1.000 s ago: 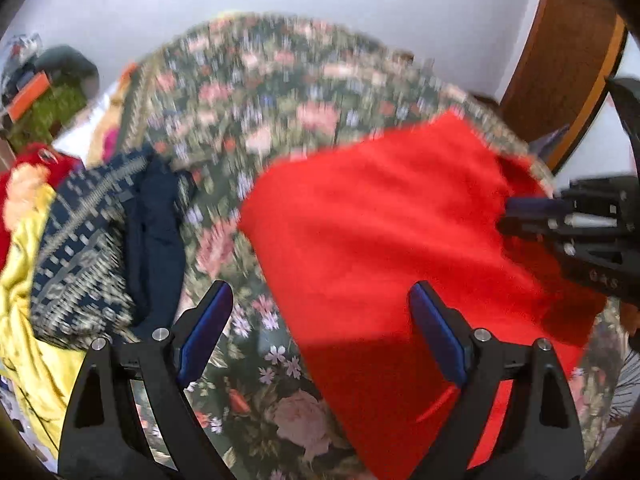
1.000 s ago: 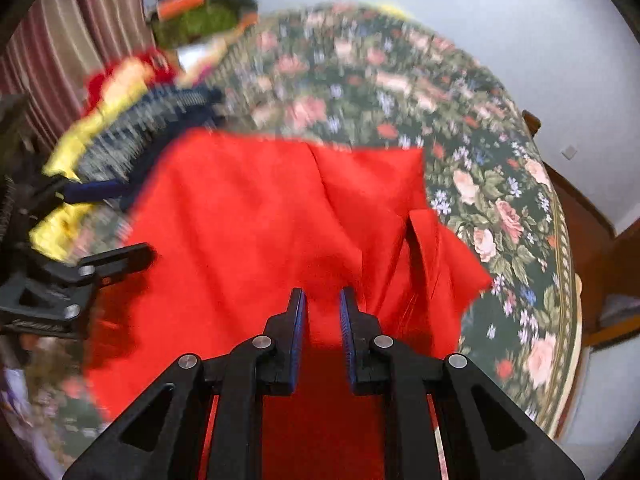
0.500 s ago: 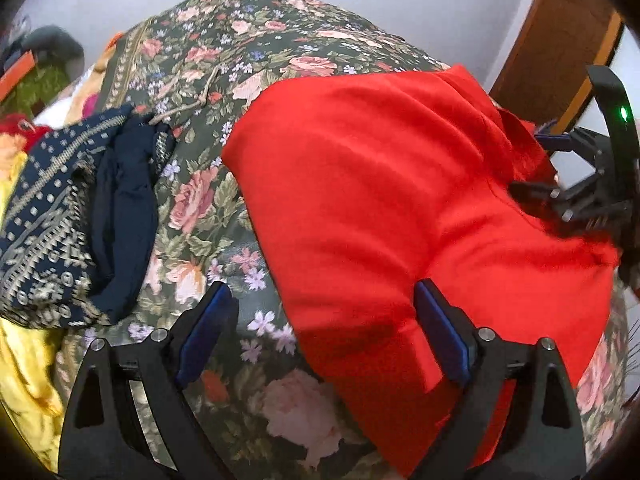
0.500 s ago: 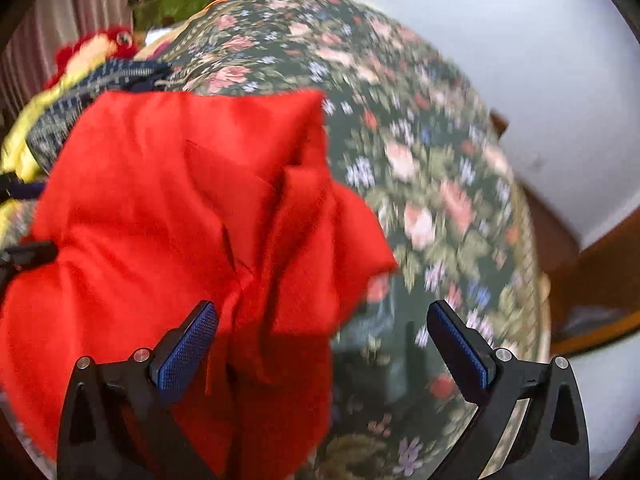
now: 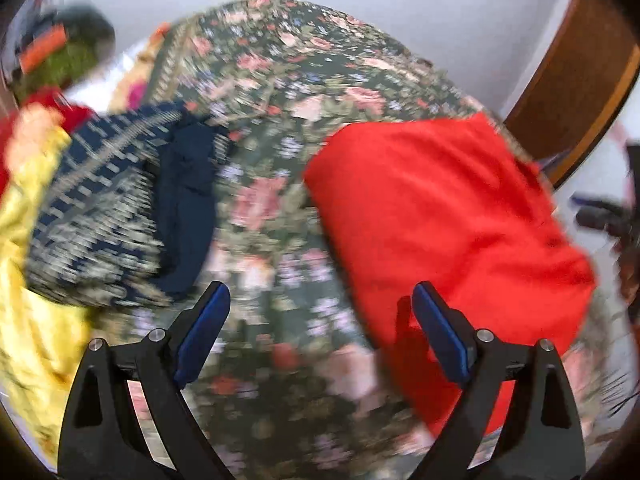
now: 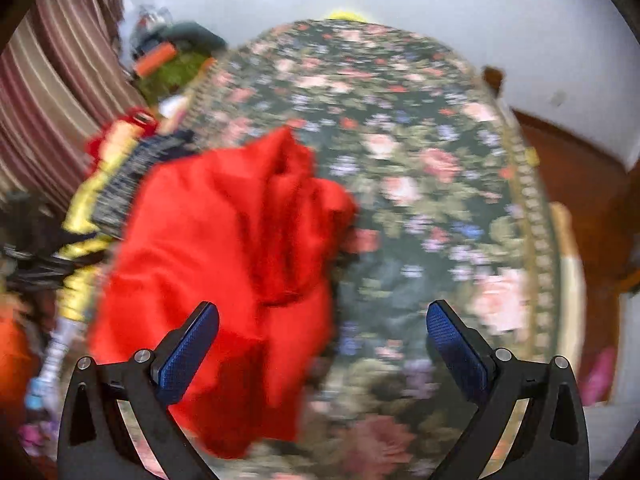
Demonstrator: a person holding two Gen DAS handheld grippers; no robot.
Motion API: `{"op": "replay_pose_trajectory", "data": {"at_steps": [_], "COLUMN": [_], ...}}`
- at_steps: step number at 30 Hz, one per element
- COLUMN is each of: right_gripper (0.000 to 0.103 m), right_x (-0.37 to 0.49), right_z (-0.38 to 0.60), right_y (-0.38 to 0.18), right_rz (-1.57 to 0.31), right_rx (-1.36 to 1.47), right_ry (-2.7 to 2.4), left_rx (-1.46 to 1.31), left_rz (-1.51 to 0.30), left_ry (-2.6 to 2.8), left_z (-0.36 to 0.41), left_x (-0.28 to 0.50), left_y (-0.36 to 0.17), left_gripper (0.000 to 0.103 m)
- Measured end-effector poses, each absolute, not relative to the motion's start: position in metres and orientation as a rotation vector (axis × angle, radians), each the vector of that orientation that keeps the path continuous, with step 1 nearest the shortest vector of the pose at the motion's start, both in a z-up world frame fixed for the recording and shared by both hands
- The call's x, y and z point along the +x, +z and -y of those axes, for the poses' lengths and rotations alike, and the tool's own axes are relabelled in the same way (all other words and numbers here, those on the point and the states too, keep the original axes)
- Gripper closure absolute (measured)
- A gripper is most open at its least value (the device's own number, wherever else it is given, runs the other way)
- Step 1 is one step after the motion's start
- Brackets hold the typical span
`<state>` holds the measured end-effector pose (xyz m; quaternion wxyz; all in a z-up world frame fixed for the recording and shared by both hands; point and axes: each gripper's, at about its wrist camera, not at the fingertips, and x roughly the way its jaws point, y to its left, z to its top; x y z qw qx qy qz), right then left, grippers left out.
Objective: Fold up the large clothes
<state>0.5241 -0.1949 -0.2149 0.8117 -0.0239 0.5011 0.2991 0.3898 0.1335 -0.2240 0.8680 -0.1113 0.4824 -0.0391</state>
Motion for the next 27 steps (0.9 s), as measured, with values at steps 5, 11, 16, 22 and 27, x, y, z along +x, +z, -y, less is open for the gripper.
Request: {"op": "replay_pose_trajectory", "data": {"at_steps": [5,11,16,22,27], "right_gripper": [0.000,0.005,0.018,0.072,0.077], "right_x": [0.532,0.548,0.557,0.562,0.543], "right_z": [0.163,0.130,0.115,0.119,0.094], "right_y": [-0.244,-0.285,-0.287,-0.286,-0.248], "right_rz": [-1.177,-1.295,-1.251,-1.242,-1.173], "right_rx": [0.036,0.090,0.132,0.255,0.178], "right_ry": [0.757,0.832,0.846,0.825,0.817], "left_rx": [-0.427,-0.408,-0.382,-0.416,-0.320], "left_rz": [-1.097,-1.131,-1.102,-0.989,-0.906], "left_ry": [-0.211,-0.273,-0.289,-0.275,-0.284], "left_z": [-0.117,-0.090,-0.084,-0.096,-0.094], "left_x": [0.420,0.452,0.469,0.470,0.447], "left_y": [-0.251,-0.270,-0.270,-0.252,-0.212], "left_gripper": [0.010,0.010,0.012,0.051,0.068]}}
